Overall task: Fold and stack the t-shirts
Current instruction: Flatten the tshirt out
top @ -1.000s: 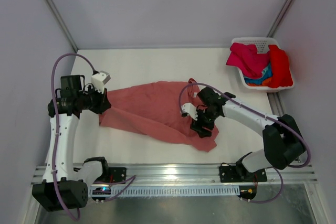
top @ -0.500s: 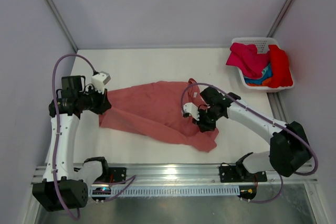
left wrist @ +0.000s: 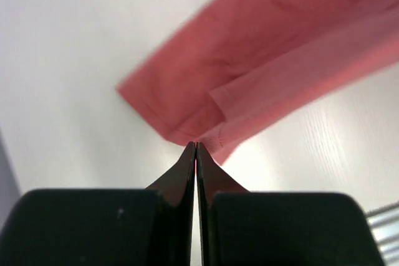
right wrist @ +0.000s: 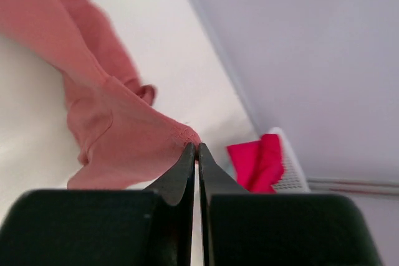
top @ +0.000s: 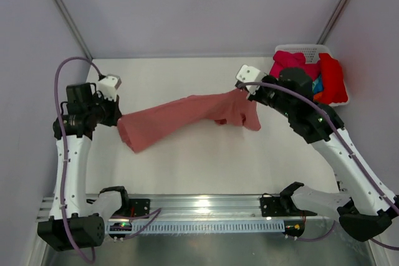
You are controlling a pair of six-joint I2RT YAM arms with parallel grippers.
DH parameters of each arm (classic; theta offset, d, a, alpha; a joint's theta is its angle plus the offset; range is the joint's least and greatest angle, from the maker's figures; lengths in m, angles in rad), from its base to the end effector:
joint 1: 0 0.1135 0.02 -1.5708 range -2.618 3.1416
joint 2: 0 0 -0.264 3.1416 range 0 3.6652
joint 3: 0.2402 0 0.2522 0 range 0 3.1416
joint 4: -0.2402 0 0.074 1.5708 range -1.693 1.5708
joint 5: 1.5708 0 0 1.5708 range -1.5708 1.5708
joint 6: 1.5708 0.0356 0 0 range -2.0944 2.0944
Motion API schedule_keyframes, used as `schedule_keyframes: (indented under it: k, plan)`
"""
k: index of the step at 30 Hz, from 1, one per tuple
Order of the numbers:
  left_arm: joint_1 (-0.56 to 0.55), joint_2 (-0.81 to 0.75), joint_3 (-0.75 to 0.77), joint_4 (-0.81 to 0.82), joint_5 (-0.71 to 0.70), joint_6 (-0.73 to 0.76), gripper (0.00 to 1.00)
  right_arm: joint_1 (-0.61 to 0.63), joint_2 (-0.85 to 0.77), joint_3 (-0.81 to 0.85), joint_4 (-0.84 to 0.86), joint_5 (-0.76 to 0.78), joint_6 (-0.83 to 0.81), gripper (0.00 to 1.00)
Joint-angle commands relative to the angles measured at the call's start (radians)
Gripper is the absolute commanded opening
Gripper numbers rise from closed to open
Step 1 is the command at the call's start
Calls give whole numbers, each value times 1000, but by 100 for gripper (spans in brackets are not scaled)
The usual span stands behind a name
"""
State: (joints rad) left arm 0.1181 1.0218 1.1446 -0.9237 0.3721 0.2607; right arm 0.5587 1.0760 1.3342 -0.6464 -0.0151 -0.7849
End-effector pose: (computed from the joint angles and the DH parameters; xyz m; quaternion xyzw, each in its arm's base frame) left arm 0.1928 0.0098 0.3513 0.1342 0.9036 -0.0989 0.3947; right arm 0.1842 0.1158 0.4249 -0.5200 0.6472 -0.0567 0.5546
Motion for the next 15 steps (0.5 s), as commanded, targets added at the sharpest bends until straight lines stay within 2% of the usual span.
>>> schedule_keyframes:
  k: [1, 3, 7, 12, 15]
  plan:
    - [5, -16, 190, 131, -172, -73, 0, -3, 7, 121, 125, 249, 9, 3]
    - [5, 0, 294, 131, -232, -92, 0, -3, 22, 193, 134, 288, 3, 3]
    - [5, -9, 406, 166, -311, -175, 0, -3, 35, 293, 114, 328, -5, 3]
    - [5, -51, 523, 163, -309, -216, 0, -3, 7, 469, 25, 319, 29, 3]
    - [3, -78, 581, 122, -282, -222, 0, -3, -16, 581, -45, 259, 79, 3]
